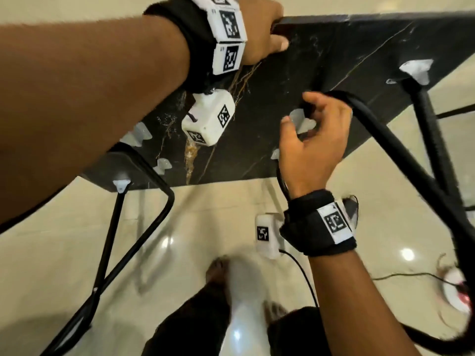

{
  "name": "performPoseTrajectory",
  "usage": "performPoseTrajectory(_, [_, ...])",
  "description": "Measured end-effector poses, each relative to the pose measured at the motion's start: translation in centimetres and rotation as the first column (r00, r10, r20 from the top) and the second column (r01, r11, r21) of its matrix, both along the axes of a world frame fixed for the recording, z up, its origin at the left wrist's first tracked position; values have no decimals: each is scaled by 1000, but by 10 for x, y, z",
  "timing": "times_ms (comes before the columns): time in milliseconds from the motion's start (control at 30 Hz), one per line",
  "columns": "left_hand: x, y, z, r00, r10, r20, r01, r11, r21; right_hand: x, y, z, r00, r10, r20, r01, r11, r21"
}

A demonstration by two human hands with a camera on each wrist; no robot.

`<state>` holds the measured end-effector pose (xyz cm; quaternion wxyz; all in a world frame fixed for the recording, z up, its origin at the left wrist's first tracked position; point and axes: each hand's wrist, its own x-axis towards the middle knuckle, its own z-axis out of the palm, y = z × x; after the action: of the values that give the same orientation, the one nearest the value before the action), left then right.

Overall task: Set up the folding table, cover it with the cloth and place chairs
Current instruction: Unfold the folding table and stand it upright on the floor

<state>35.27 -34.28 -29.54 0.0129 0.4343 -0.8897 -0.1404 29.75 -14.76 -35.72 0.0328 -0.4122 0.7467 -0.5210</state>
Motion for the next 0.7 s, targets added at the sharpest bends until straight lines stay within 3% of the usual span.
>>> performPoseTrajectory(100, [14,2,-1,998,-18,53,15,998,58,-4,-28,63,953,182,-242,-171,983,66])
performPoseTrajectory(167, [16,7,13,998,-36,53,30,993,115,-14,-60,87,865,348,-361,-252,924,287])
performPoseTrajectory(200, [21,8,20,998,-24,51,18,993,121,-18,-77,91,811,451,-372,-276,857,436])
performPoseTrajectory(267, [33,9,26,999,-3,53,-4,990,141,-25,-103,88,724,629,-283,-302,658,689])
performPoseTrajectory(333, [50,7,30,996,-24,84,10,986,164,-32,-117,77,656,706,-266,-258,541,800])
performPoseTrajectory(433, [96,2,29,987,5,162,-28,990,141,-41,-127,70,587,744,-320,-211,522,826])
performPoseTrajectory(600, [225,16,48,972,170,163,-183,981,67,-31,-157,84,616,774,-148,-219,348,911])
performPoseTrajectory(700, [298,40,65,941,274,198,-290,955,58,1,-173,87,556,827,-86,-275,281,919])
